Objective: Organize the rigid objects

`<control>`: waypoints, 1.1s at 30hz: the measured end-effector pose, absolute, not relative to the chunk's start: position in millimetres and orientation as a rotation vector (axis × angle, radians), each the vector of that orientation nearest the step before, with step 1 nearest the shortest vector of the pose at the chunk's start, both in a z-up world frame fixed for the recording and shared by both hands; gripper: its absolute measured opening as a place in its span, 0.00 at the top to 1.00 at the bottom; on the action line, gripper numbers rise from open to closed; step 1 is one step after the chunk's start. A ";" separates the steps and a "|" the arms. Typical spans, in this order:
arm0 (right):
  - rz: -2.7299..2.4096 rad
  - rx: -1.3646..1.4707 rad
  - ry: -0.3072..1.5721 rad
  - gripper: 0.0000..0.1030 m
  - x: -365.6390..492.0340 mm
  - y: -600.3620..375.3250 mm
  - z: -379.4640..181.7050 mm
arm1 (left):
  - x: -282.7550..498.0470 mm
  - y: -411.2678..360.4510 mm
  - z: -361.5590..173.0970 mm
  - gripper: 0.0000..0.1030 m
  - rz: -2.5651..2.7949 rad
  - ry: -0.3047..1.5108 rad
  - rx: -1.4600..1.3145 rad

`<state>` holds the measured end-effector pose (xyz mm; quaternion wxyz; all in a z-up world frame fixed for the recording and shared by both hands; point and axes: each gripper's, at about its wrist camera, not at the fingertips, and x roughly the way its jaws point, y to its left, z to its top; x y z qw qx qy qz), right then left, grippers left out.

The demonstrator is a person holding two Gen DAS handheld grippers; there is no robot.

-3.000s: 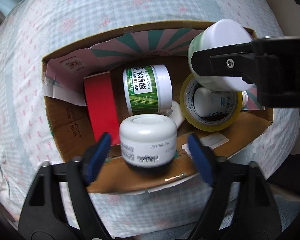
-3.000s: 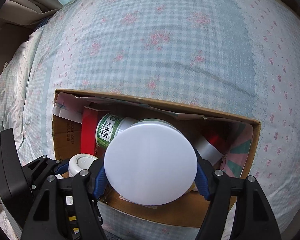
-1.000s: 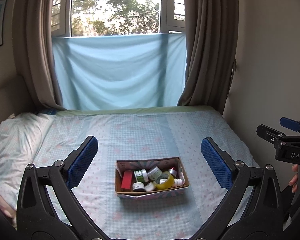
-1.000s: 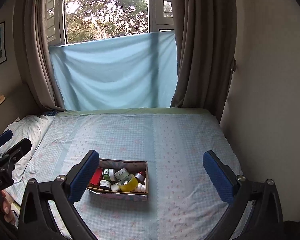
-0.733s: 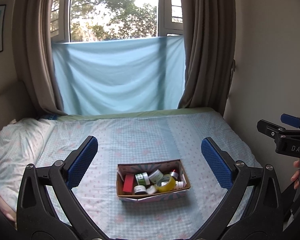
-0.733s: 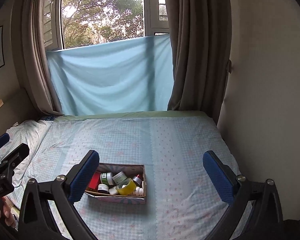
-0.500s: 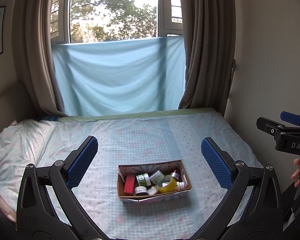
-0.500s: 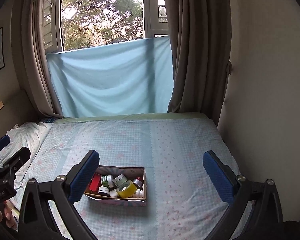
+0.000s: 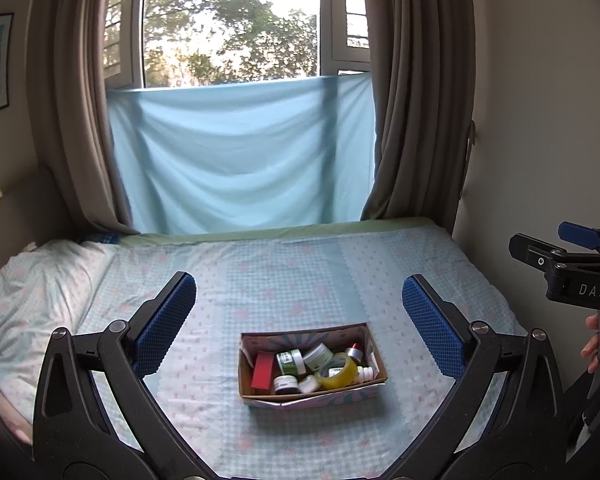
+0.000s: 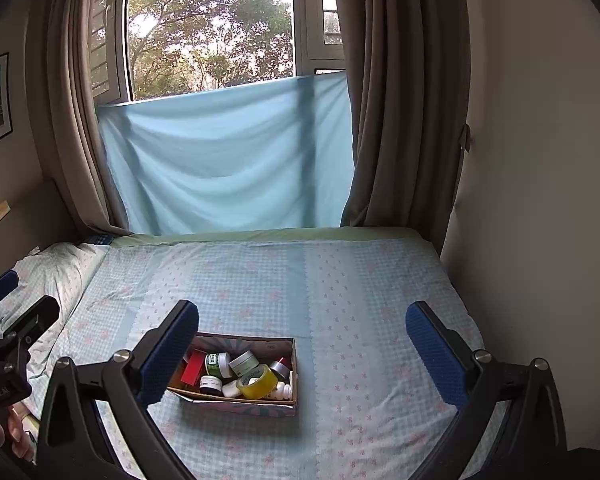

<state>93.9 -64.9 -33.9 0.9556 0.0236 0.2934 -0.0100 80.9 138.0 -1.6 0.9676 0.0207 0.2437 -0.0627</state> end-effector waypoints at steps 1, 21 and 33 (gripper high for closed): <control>-0.019 0.047 0.595 0.00 93.7 -64.7 -33.5 | 81.6 138.7 -0.8 0.00 -0.127 0.493 0.042; -0.017 0.044 0.578 0.00 94.9 -63.2 -25.7 | 79.3 135.1 6.3 0.00 -0.087 0.457 0.064; -0.022 0.037 0.573 0.00 91.1 -59.8 -23.0 | 70.5 141.3 12.7 0.00 -0.106 0.445 0.021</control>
